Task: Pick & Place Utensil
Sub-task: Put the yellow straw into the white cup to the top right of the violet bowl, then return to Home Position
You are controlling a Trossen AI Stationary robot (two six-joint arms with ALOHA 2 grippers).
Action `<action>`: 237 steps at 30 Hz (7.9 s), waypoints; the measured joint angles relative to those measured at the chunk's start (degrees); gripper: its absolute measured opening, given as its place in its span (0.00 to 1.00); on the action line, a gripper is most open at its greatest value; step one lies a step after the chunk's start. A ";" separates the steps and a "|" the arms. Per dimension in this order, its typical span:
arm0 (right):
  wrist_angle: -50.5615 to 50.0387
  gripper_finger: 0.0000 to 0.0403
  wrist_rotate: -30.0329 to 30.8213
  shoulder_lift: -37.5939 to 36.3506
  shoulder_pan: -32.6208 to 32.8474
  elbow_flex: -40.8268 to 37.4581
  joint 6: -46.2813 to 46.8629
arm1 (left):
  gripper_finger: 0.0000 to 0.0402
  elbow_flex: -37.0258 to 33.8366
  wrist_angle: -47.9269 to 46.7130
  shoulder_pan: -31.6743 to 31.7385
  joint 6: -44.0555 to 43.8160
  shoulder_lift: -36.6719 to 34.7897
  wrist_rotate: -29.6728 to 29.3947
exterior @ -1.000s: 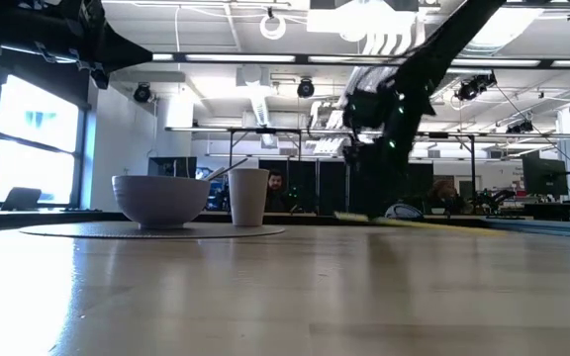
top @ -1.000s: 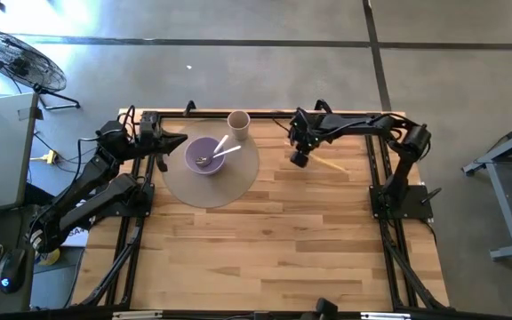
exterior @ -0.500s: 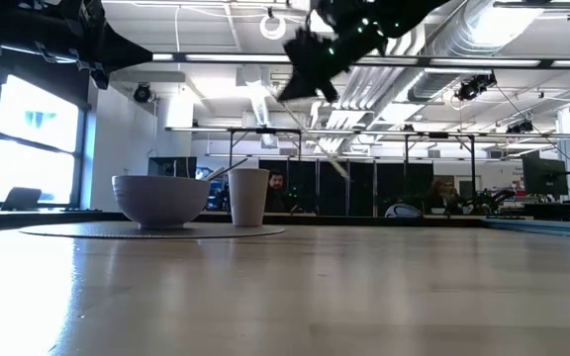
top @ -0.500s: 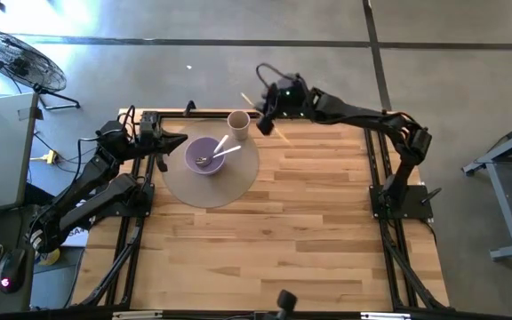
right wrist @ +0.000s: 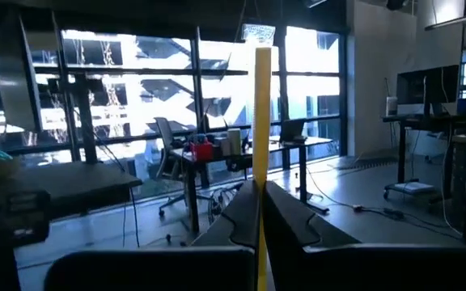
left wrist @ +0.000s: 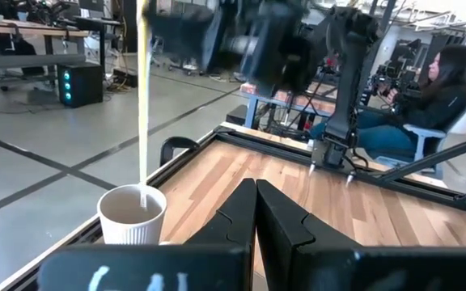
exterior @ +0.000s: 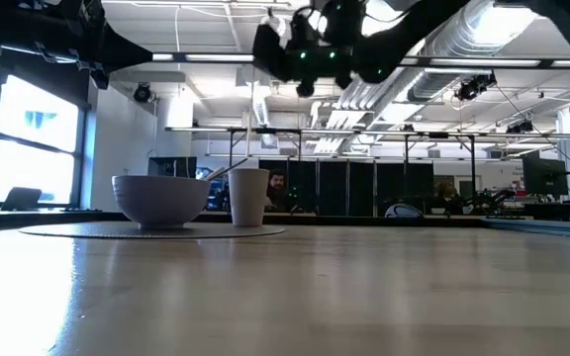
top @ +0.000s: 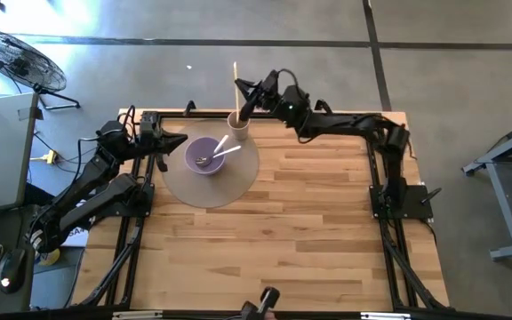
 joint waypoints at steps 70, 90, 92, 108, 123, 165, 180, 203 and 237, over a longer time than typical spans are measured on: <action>-39.36 0.13 -10.97 -82.17 4.53 -79.73 -2.10 | 0.01 0.00 -0.34 -0.02 0.01 0.00 -0.07; -46.52 0.13 -8.90 -81.56 4.53 -79.63 -2.29 | 0.01 0.00 -0.34 0.00 0.00 0.00 -0.08; -46.10 0.13 -8.60 -83.18 4.84 -80.00 -2.33 | 0.01 0.00 -0.34 -0.02 0.00 0.00 -0.07; -46.53 0.13 -6.92 -96.60 20.22 -80.00 -2.32 | 0.01 0.00 -0.34 -0.02 0.00 0.00 -0.08; -46.14 0.13 -6.51 -112.41 17.81 -80.02 -2.34 | 0.01 0.00 -0.34 -0.02 0.00 -0.02 -0.09; -46.11 0.13 -6.50 -111.60 16.57 -80.04 -2.47 | 0.01 0.07 -1.59 0.87 9.03 2.68 18.09; -46.09 0.13 -6.50 -111.59 16.57 -80.06 -2.47 | 0.01 0.07 -18.79 -1.52 5.86 -0.27 5.58; -46.09 0.13 -6.51 -111.57 16.57 -80.06 -2.47 | 0.00 -0.05 -19.11 -27.43 11.87 -7.33 -18.34; -46.11 0.13 -6.51 -111.54 16.57 -80.06 -2.47 | 0.00 -22.64 3.90 -50.34 10.38 -19.76 -30.23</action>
